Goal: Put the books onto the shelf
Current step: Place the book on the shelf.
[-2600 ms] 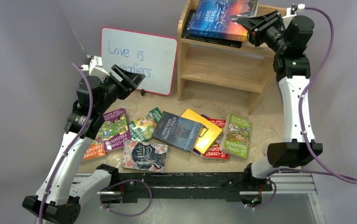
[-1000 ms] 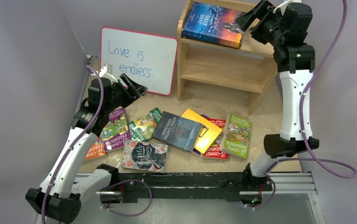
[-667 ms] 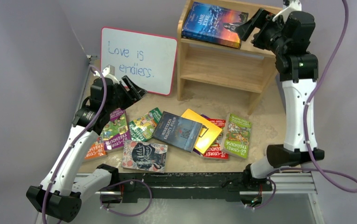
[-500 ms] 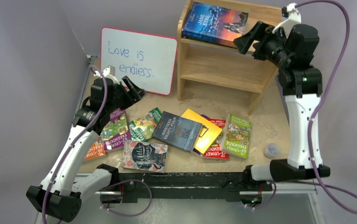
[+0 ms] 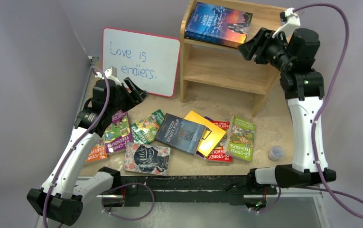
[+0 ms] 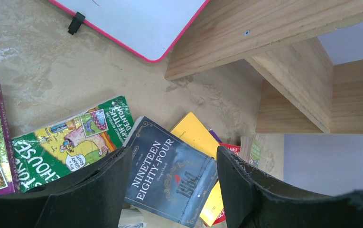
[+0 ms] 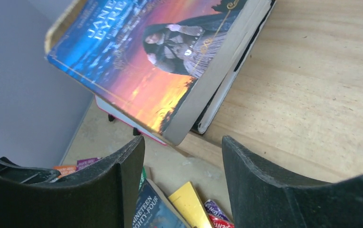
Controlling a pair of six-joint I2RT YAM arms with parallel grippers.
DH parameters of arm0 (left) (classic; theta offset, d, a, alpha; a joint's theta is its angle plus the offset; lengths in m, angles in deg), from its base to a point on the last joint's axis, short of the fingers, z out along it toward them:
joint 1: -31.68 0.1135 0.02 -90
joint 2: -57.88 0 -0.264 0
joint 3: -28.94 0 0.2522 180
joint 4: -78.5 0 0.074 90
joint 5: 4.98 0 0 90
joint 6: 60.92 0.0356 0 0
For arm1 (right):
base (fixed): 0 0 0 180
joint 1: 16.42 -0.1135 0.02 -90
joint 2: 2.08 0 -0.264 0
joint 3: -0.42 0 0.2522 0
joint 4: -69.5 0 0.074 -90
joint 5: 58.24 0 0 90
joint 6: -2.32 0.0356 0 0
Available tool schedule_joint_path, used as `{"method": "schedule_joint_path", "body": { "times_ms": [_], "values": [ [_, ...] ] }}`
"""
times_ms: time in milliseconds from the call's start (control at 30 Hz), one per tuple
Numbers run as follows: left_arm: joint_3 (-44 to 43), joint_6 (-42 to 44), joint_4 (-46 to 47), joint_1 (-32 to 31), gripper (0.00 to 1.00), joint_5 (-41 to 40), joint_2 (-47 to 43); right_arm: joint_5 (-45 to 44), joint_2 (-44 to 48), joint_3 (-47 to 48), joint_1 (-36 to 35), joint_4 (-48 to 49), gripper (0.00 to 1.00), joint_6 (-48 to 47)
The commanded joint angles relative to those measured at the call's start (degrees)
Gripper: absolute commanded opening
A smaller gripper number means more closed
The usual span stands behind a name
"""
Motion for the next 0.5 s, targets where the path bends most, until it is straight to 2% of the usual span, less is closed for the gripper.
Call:
{"method": "schedule_joint_path", "body": {
  "times_ms": [0,233,467],
  "values": [
    [-0.76,1.52,2.81,0.12,0.65,-1.42,-0.69,2.09,-1.8,2.14,-0.12,3.25,0.61,0.33],
    [-1.0,2.48,2.22,0.12,0.64,-2.05,-0.59,-0.06,-3.44,2.51,-0.12,5.65,0.45,3.52],
    [-1.28,2.99,1.54,0.12,0.64,-3.04,-0.7,0.65,-3.75,1.99,-0.12,6.15,0.43,3.37]
  ]
}}
